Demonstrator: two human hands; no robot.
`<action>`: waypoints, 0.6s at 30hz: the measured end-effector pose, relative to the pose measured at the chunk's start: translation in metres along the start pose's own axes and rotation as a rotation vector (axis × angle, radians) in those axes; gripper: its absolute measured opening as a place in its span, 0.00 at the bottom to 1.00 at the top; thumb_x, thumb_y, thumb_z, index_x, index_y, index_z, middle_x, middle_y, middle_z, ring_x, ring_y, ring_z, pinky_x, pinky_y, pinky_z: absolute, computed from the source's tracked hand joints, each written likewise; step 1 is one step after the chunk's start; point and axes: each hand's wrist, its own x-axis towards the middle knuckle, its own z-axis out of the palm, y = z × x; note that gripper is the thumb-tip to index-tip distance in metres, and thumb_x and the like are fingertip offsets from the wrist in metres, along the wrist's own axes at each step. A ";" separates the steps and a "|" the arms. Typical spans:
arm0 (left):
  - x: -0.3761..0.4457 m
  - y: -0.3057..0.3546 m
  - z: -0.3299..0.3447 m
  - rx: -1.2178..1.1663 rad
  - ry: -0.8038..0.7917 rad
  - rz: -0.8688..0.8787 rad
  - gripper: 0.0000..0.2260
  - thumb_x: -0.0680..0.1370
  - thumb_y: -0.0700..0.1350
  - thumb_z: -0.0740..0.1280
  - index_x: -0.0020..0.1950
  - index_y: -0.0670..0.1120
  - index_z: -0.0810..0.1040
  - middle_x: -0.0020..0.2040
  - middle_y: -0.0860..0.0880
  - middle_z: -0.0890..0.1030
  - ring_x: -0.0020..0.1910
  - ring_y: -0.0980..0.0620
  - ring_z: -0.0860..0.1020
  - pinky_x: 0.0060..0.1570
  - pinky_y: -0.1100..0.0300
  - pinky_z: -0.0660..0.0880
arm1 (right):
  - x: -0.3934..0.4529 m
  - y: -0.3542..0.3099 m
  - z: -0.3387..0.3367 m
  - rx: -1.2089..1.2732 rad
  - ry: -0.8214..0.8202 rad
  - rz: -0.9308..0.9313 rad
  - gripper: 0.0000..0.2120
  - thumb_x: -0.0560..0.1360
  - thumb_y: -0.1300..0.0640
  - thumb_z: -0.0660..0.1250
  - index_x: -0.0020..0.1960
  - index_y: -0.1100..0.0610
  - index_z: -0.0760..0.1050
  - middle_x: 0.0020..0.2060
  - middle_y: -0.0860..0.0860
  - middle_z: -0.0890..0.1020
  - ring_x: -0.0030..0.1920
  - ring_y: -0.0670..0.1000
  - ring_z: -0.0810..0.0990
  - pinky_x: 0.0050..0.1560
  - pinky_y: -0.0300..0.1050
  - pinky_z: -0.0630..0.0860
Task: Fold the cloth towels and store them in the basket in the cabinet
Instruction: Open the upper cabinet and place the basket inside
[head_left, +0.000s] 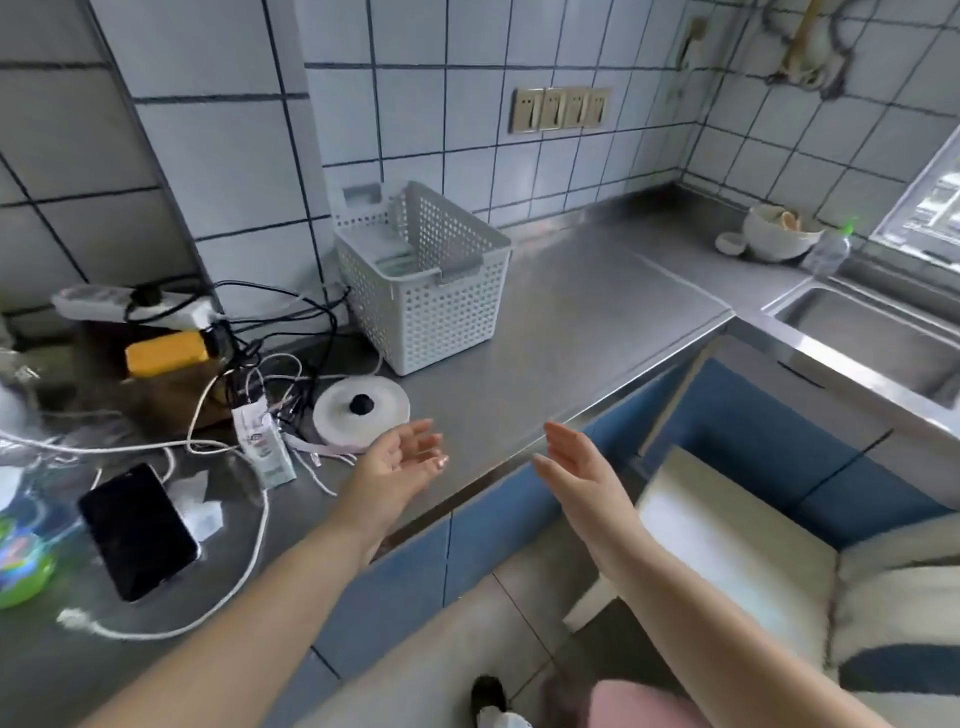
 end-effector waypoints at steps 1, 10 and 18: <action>0.013 0.000 -0.003 -0.004 0.018 0.007 0.16 0.75 0.32 0.66 0.59 0.48 0.74 0.53 0.49 0.79 0.48 0.57 0.77 0.43 0.69 0.75 | 0.019 -0.001 0.001 -0.003 -0.017 -0.011 0.21 0.78 0.53 0.64 0.69 0.47 0.65 0.67 0.46 0.69 0.68 0.47 0.68 0.65 0.41 0.65; 0.141 0.006 0.000 0.019 0.304 -0.042 0.30 0.75 0.37 0.69 0.74 0.47 0.61 0.71 0.48 0.67 0.66 0.54 0.69 0.64 0.59 0.65 | 0.193 -0.005 -0.014 -0.018 -0.153 -0.007 0.26 0.76 0.55 0.66 0.72 0.49 0.62 0.71 0.50 0.67 0.70 0.49 0.66 0.67 0.47 0.67; 0.243 0.026 0.016 -0.204 0.487 0.076 0.32 0.76 0.45 0.69 0.76 0.52 0.56 0.75 0.52 0.62 0.73 0.58 0.61 0.67 0.62 0.57 | 0.337 -0.028 -0.019 0.100 -0.258 0.076 0.36 0.73 0.46 0.68 0.75 0.43 0.53 0.74 0.45 0.59 0.74 0.45 0.57 0.70 0.58 0.64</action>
